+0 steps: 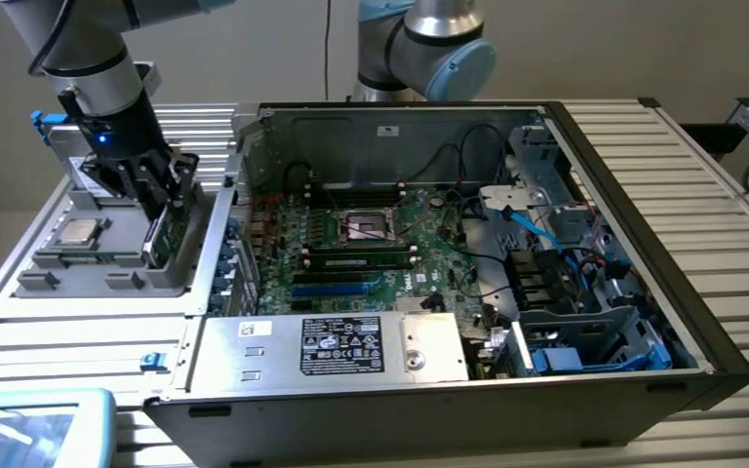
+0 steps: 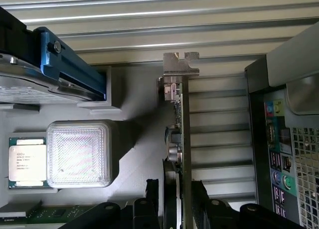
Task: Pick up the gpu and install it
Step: 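Pick up the gpu and move the gpu toward the slot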
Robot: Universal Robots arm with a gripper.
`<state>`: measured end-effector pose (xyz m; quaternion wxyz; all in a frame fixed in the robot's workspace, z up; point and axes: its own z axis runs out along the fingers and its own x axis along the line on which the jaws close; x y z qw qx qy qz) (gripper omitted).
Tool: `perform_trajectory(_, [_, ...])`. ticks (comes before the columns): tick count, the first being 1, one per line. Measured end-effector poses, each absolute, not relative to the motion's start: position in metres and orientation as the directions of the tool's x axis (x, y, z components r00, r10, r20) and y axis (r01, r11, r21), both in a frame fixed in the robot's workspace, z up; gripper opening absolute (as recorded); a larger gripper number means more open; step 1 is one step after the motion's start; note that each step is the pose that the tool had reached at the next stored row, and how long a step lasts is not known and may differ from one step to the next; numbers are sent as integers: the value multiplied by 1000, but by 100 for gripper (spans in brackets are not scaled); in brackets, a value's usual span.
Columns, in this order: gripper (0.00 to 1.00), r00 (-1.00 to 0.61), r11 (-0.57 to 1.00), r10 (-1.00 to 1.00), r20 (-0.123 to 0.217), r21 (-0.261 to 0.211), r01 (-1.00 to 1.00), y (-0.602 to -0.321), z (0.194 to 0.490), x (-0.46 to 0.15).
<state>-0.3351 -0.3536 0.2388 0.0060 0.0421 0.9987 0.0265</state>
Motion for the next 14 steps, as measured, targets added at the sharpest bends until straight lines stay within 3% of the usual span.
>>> perform_trajectory(8, [40,-996,995,84,-10,54,84,-354,239,-335])
perform_trajectory(10, [38,-996,995,84,-10,53,84,-354,239,-335])
perform_trajectory(12, [27,-996,995,84,-10,53,84,-354,239,-335])
perform_trajectory(14, [27,-996,995,84,-10,53,84,-354,239,-335])
